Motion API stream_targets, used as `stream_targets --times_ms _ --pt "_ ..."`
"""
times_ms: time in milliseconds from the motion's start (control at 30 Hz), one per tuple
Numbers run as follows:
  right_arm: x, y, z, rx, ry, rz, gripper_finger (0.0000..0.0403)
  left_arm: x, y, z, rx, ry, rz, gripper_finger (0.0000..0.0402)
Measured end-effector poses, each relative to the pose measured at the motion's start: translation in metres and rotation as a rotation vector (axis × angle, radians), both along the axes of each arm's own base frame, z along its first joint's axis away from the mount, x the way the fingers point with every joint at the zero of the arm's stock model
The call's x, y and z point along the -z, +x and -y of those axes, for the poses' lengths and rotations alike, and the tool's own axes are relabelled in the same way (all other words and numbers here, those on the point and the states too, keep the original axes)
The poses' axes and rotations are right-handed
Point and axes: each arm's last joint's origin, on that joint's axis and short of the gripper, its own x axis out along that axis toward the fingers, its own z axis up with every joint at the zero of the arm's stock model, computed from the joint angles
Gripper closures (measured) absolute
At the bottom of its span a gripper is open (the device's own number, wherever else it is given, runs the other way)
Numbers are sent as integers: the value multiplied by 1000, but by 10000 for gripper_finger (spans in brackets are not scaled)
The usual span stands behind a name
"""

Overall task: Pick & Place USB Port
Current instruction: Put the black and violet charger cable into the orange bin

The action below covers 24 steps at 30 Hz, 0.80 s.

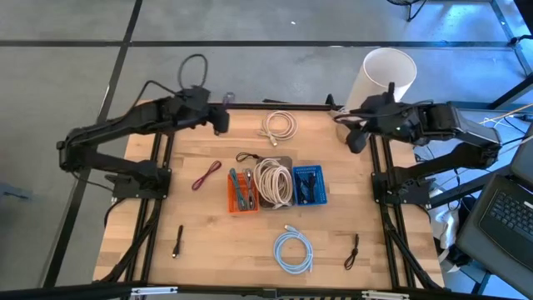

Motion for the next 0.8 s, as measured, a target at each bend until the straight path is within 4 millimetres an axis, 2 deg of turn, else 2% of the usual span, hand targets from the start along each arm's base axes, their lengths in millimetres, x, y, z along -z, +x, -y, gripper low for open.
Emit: stream_targets --times_ms 100,300,433,533,633,800 --pt "-2 -6 0 -3 -3 14 225 -4 -1 11 -45 -62 103 399" --pt "-1 -23 0 -20 -11 -46 236 15 37 68 -81 -119 168 399" --pt "0 -35 1 -17 -10 -81 238 41 64 105 -136 -184 207 399" --pt "0 -38 1 -20 -11 -81 238 63 80 126 -179 -247 220 399" --pt "-1 -40 1 -32 -24 -85 238 89 94 137 -242 -293 182 399" --pt "0 -41 1 -44 -36 -105 238 125 109 143 -325 -370 113 399"
